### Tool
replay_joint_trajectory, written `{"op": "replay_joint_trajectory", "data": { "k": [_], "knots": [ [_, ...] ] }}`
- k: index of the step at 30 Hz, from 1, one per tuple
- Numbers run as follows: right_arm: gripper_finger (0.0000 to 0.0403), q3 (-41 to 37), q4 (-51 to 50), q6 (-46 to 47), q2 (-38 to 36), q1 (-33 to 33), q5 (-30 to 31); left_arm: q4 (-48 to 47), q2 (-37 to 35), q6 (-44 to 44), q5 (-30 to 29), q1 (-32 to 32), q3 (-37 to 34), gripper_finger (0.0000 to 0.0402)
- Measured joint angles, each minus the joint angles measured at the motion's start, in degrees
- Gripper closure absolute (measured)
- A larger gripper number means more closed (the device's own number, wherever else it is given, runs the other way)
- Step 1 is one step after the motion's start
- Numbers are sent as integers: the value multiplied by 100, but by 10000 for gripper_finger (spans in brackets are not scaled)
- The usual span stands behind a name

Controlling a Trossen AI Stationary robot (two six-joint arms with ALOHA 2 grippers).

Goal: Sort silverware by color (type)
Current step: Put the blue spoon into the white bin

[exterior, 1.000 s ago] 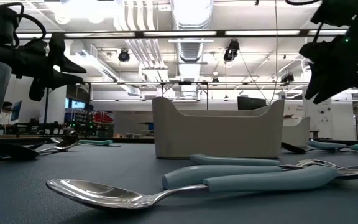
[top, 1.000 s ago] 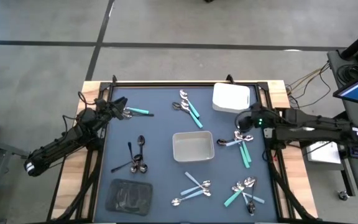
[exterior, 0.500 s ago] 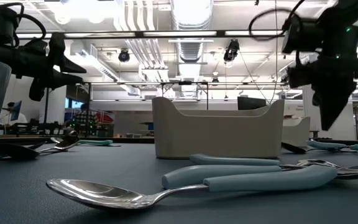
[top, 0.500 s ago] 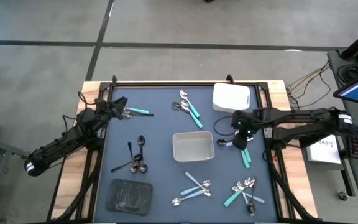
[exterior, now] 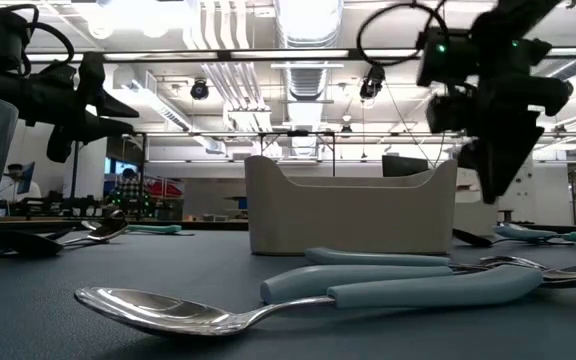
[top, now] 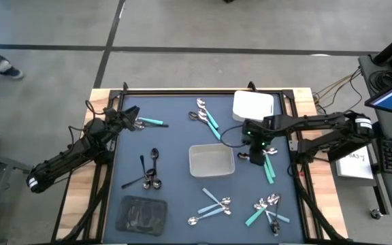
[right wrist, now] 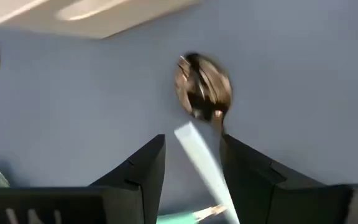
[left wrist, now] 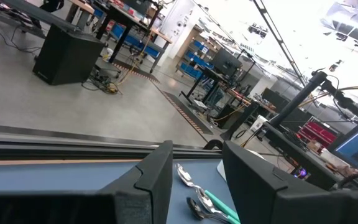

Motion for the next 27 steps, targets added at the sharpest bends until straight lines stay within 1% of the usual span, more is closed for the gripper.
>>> {"op": "replay_joint_trajectory", "data": {
  "k": [3, 4, 7, 10, 16, 23, 27],
  "knots": [
    [259, 154, -25, -1349, 189, 127, 36, 0, 0, -1, 0, 0, 0, 278],
    [259, 168, -32, -1665, 246, 168, 38, 0, 0, 1, 1, 0, 0, 278],
    [259, 170, -134, -2128, 448, 231, 41, 0, 2, -1, 0, 0, 0, 278],
    [259, 170, -311, -2228, 680, 229, 73, 0, 1, 0, -1, 0, -1, 278],
    [259, 170, -318, -2310, 1064, 229, 614, 0, 0, 1, -1, 0, 0, 278],
    [262, 177, -335, -2519, 1519, 226, 637, 0, 1, -1, 0, 0, 0, 278],
    [278, 199, -333, -2471, 1688, 226, 646, 0, 0, -1, -1, 2, -2, 278]
  ]
}}
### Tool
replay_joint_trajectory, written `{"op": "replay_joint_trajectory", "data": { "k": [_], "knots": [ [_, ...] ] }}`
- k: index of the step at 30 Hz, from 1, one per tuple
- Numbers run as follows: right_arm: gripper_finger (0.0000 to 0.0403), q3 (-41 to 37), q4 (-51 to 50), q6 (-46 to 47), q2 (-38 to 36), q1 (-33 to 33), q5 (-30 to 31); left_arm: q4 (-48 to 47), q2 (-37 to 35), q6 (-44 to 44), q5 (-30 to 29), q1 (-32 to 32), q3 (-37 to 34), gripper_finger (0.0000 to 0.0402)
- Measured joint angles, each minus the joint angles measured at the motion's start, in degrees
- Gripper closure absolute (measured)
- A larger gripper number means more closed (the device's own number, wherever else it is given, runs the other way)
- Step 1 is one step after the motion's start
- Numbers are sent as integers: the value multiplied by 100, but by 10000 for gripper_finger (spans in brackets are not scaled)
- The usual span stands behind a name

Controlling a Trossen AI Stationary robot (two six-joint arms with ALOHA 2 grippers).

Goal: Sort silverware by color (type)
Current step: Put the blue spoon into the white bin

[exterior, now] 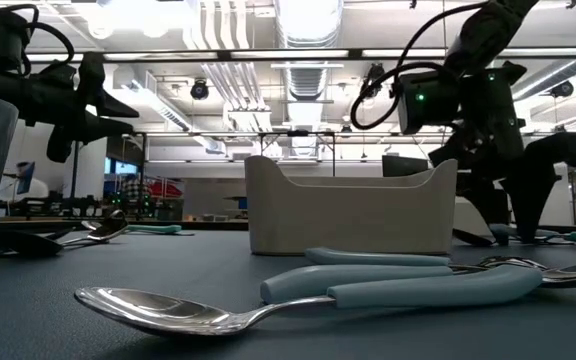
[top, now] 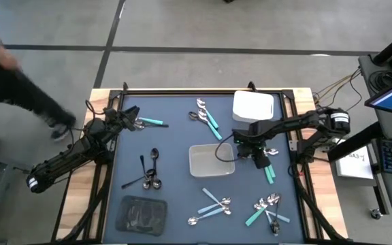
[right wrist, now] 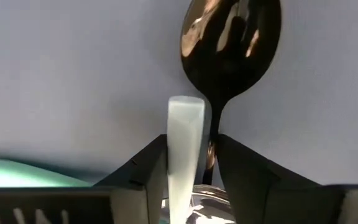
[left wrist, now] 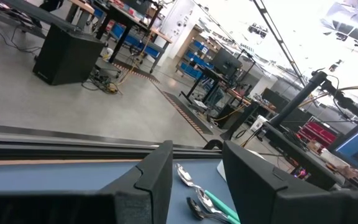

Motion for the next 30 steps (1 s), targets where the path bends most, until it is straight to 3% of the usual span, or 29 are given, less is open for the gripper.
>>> {"op": "replay_joint_trajectory", "data": {
  "k": [8, 23, 30],
  "knots": [
    [354, -31, -15, 4, -187, -4, 39, 0, 0, 2, 2, -2, 2, 278],
    [352, -33, -81, 7, -991, -5, -4, 0, 1, 2, 1, -1, 1, 278],
    [351, 454, 103, -44, -1310, -198, 1082, 0, 1, 0, 2, 0, 1, 278]
  ]
}}
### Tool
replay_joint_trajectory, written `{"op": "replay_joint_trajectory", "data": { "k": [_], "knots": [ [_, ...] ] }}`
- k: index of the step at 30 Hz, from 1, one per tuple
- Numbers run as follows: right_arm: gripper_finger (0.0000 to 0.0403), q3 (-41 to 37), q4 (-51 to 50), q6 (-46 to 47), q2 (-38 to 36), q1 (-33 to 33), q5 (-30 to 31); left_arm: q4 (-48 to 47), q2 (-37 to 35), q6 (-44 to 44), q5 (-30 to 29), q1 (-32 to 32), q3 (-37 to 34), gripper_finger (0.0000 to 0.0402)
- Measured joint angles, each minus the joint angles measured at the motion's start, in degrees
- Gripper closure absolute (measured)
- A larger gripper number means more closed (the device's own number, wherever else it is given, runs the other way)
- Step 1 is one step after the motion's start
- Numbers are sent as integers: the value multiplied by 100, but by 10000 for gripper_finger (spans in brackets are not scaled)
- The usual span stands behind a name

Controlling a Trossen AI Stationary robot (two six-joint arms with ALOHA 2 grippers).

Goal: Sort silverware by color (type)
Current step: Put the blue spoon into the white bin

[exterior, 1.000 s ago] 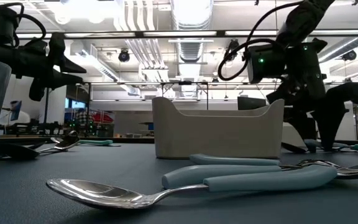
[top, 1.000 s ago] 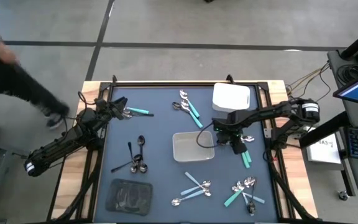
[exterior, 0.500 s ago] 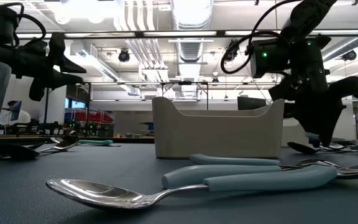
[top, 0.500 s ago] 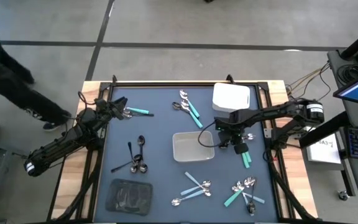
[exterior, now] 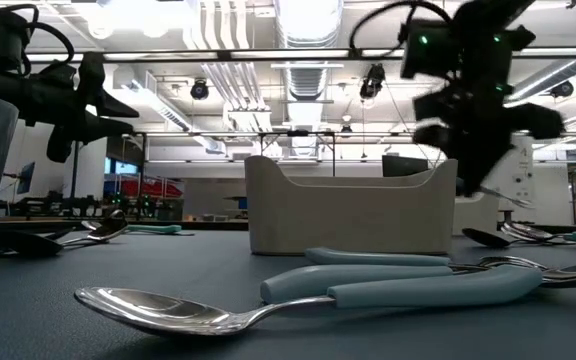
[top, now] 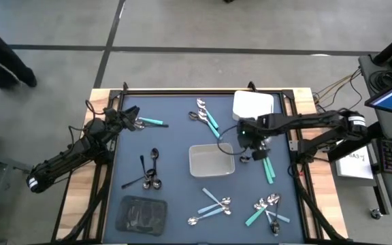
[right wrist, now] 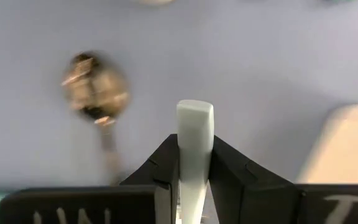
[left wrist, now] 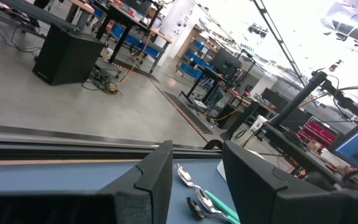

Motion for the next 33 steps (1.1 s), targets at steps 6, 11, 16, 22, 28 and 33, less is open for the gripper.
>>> {"op": "replay_joint_trajectory", "data": {
  "k": [6, 11, 16, 22, 28, 33],
  "knots": [
    [350, 689, 380, -155, -15, -555, 284, 0, 0, 0, 0, 0, 0, 278],
    [350, 1134, 659, -380, 159, -1295, 387, 0, -1, 2, -1, -1, 0, 278],
    [350, 1441, 718, -358, 651, -2164, 394, 0, -2, 0, -2, -1, -2, 278],
    [349, 1730, 834, -83, 1431, -2813, 402, 0, -2, 2, -1, -2, 0, 278],
    [348, 1946, 796, -16, 2005, -3001, 410, 0, -2, 0, -2, -1, -1, 278],
    [336, 1992, 606, 544, 2117, -3017, 744, 0, 0, 0, -2, -2, 0, 278]
  ]
}}
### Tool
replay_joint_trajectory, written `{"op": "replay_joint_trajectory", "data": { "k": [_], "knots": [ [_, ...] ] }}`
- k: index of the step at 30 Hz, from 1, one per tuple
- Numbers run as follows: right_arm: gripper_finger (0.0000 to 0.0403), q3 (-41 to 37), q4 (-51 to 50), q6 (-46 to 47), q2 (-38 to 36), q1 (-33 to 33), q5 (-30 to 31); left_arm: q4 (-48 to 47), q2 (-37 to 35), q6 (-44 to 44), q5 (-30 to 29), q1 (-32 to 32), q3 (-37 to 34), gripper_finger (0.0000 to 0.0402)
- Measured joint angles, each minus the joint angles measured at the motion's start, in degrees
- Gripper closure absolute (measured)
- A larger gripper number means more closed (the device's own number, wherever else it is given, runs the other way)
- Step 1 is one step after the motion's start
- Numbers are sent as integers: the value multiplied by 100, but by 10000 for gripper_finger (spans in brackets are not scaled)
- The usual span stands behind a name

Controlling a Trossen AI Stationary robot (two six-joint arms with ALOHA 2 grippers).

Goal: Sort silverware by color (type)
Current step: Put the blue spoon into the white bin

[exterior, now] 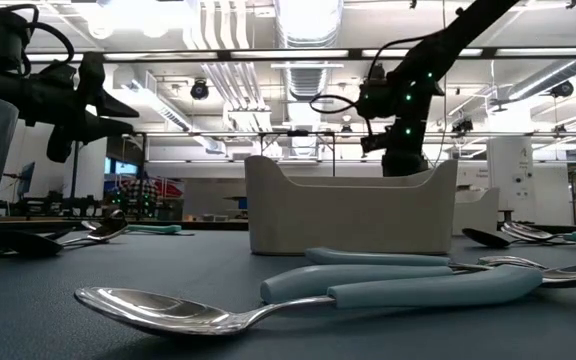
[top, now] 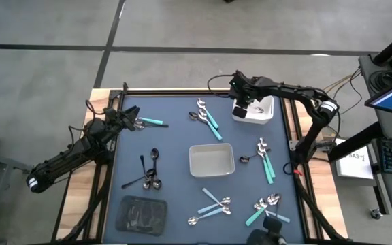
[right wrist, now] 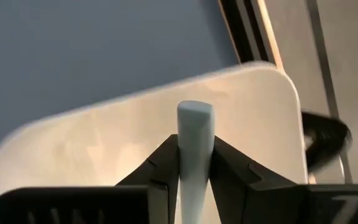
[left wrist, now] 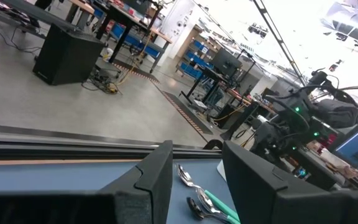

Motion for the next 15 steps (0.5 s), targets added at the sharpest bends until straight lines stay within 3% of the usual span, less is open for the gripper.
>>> {"op": "replay_joint_trajectory", "data": {
  "k": [10, 15],
  "knots": [
    [332, -4, -153, 380, -606, -2, 206, -2, -1, 0, 0, 1, 0, 278],
    [331, -6, -303, 732, -1015, -2, -432, 0, -1, 0, 0, 0, 0, 278]
  ]
}}
